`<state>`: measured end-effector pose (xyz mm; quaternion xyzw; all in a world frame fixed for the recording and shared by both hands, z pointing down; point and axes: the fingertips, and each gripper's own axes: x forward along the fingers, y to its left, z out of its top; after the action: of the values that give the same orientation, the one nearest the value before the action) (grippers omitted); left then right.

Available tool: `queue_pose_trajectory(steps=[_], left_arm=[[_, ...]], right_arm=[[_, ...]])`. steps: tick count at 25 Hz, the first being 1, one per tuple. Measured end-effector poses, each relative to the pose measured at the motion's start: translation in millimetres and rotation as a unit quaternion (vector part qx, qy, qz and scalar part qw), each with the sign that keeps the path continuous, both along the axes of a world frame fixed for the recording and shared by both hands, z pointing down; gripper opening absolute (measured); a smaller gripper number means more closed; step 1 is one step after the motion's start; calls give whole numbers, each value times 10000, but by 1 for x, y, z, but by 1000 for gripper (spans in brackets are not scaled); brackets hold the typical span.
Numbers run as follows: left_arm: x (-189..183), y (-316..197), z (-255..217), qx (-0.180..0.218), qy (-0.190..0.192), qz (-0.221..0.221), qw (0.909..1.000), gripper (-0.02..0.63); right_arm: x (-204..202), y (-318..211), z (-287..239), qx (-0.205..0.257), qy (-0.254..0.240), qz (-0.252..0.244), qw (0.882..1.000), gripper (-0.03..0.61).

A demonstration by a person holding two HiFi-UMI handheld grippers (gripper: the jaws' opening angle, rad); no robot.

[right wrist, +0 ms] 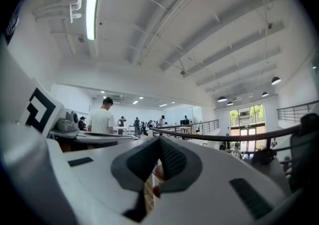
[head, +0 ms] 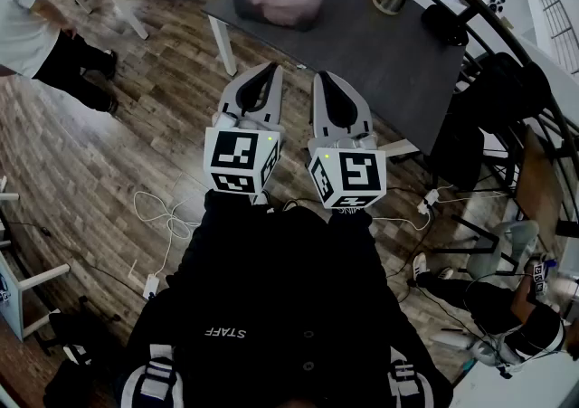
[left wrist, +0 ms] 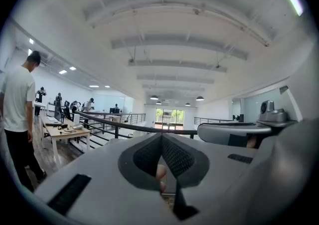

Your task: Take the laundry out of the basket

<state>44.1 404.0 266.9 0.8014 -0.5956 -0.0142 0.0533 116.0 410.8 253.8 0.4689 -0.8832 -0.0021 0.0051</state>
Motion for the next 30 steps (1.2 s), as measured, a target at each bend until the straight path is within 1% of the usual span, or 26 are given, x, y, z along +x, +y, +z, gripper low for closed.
queue_pose_trajectory(steps=[7,18,30], left_arm=[[-10,-6,4,17,22,36,10000,2],[-33,-17,20,-84,67,131,9999,2],[-65,-29,37,-83,42,159,9998,2]], right_arm=[[-10,-5,5,-12,-104,23,9999,14],[-34,-16,20,-75,3,119,9999,14],[-64,-26,32,-52,83,238,9997,14]])
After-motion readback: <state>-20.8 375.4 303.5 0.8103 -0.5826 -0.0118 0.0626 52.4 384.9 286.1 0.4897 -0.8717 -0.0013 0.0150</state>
